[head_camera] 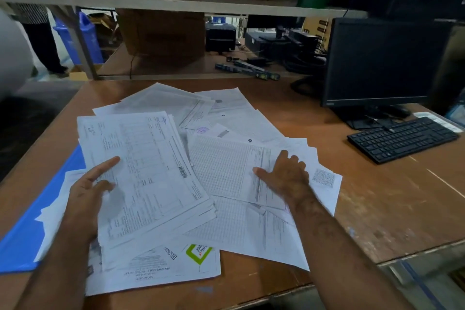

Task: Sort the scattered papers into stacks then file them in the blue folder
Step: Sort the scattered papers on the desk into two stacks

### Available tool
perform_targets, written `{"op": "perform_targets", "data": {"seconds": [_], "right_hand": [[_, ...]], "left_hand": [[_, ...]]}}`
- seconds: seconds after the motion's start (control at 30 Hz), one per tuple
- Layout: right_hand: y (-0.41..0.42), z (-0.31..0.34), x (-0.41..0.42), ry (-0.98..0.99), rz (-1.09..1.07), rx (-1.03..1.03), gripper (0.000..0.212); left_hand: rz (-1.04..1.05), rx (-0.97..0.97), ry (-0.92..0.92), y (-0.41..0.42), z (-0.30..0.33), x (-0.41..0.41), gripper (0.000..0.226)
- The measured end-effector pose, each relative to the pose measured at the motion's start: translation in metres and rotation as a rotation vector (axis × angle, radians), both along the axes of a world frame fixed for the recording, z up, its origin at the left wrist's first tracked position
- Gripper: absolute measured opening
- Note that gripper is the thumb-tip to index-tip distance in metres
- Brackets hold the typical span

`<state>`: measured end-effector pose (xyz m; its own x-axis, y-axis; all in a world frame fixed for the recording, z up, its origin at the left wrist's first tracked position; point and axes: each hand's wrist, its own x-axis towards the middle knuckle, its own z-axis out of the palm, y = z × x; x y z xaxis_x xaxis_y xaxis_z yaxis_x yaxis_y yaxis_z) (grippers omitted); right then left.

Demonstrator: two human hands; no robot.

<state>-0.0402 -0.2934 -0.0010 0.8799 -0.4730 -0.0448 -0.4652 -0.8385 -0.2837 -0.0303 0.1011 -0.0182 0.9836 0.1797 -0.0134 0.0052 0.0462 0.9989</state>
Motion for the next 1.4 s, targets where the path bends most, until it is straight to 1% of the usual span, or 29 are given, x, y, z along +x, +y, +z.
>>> {"op": "perform_targets", "data": {"seconds": [0.07,0.13,0.2,0.27,0.33,0.37,0.4,0.43,0.47,0.57,0.63,0.67,0.7,0.8,0.83,0.9,0.97,1.07,1.13,1.17,1.23,1.27,1.3,1.4], "right_hand": [[-0.008,0.001,0.004,0.037,-0.03,0.039,0.105],[-0.014,0.005,0.01,0.016,-0.048,0.198,0.112],[-0.021,0.009,0.013,-0.02,-0.092,0.379,0.112],[-0.031,0.015,0.015,-0.057,-0.119,0.551,0.099],[-0.043,0.026,0.015,-0.098,-0.127,0.747,0.081],[-0.049,0.036,0.015,-0.101,-0.105,0.777,0.068],[-0.054,0.049,0.016,-0.082,-0.062,0.753,0.056],[-0.059,0.062,0.019,-0.07,-0.006,0.717,0.047],[-0.064,0.074,0.023,-0.084,0.067,0.686,0.046],[-0.074,0.118,0.035,-0.194,0.292,0.643,0.053],[-0.085,0.149,0.044,-0.206,0.351,0.574,0.062],[-0.091,0.163,0.05,-0.184,0.36,0.521,0.066],[-0.097,0.175,0.055,-0.144,0.372,0.452,0.067],[-0.097,0.184,0.067,0.084,0.445,0.183,0.051],[-0.09,0.183,0.069,0.132,0.473,0.093,0.05],[-0.074,0.171,0.074,0.157,0.486,-0.033,0.048],[-0.053,0.152,0.08,0.134,0.501,-0.074,0.037],[-0.02,0.114,0.094,0.019,0.5,-0.144,0.029],[-0.001,0.094,0.103,-0.073,0.527,-0.274,0.029],[0.008,0.086,0.107,-0.098,0.548,-0.345,0.03],[0.019,0.069,0.114,-0.103,0.576,-0.394,0.032],[0.023,0.062,0.115,-0.065,0.57,-0.376,0.034],[0.026,0.053,0.113,-0.01,0.54,-0.338,0.041],[0.035,0.023,0.088,0.129,0.356,-0.134,0.078]], "left_hand": [[-0.007,0.016,0.007,0.001,-0.001,0.002,0.052],[0.0,0.016,-0.001,0.0,0.0,0.002,0.051],[0.007,0.024,-0.007,-0.001,0.001,0.0,0.049],[0.004,0.018,-0.004,-0.001,0.001,0.001,0.049],[-0.005,0.016,-0.004,0.0,-0.001,0.002,0.048],[-0.004,0.019,-0.007,0.001,-0.002,0.003,0.049],[-0.004,0.022,-0.008,0.001,-0.002,0.004,0.049],[-0.006,0.023,-0.008,0.002,-0.003,0.004,0.049],[-0.004,0.023,-0.008,0.003,-0.003,0.004,0.049],[-0.005,0.025,-0.008,0.002,-0.001,0.003,0.05],[-0.01,0.03,-0.015,0.001,0.001,0.002,0.049],[-0.015,0.03,-0.025,0.0,0.001,0.001,0.048],[-0.022,0.03,-0.036,0.0,0.001,0.0,0.049],[-0.029,0.028,-0.035,0.003,-0.002,0.003,0.05],[-0.03,0.03,-0.031,0.004,-0.002,0.004,0.05],[-0.026,0.072,-0.041,0.005,-0.003,0.006,0.051],[-0.016,0.111,-0.052,0.004,-0.002,0.006,0.052],[-0.009,0.108,-0.05,0.001,0.001,0.005,0.053],[0.001,0.103,-0.043,-0.001,0.002,0.004,0.054],[0.0,0.104,-0.039,-0.002,0.003,0.003,0.053],[0.007,0.123,-0.036,-0.002,0.004,0.003,0.052],[0.011,0.128,-0.029,-0.001,0.004,0.003,0.052],[0.009,0.124,-0.022,-0.001,0.003,0.003,0.052],[0.004,0.129,-0.028,-0.003,0.006,0.001,0.052]]}}
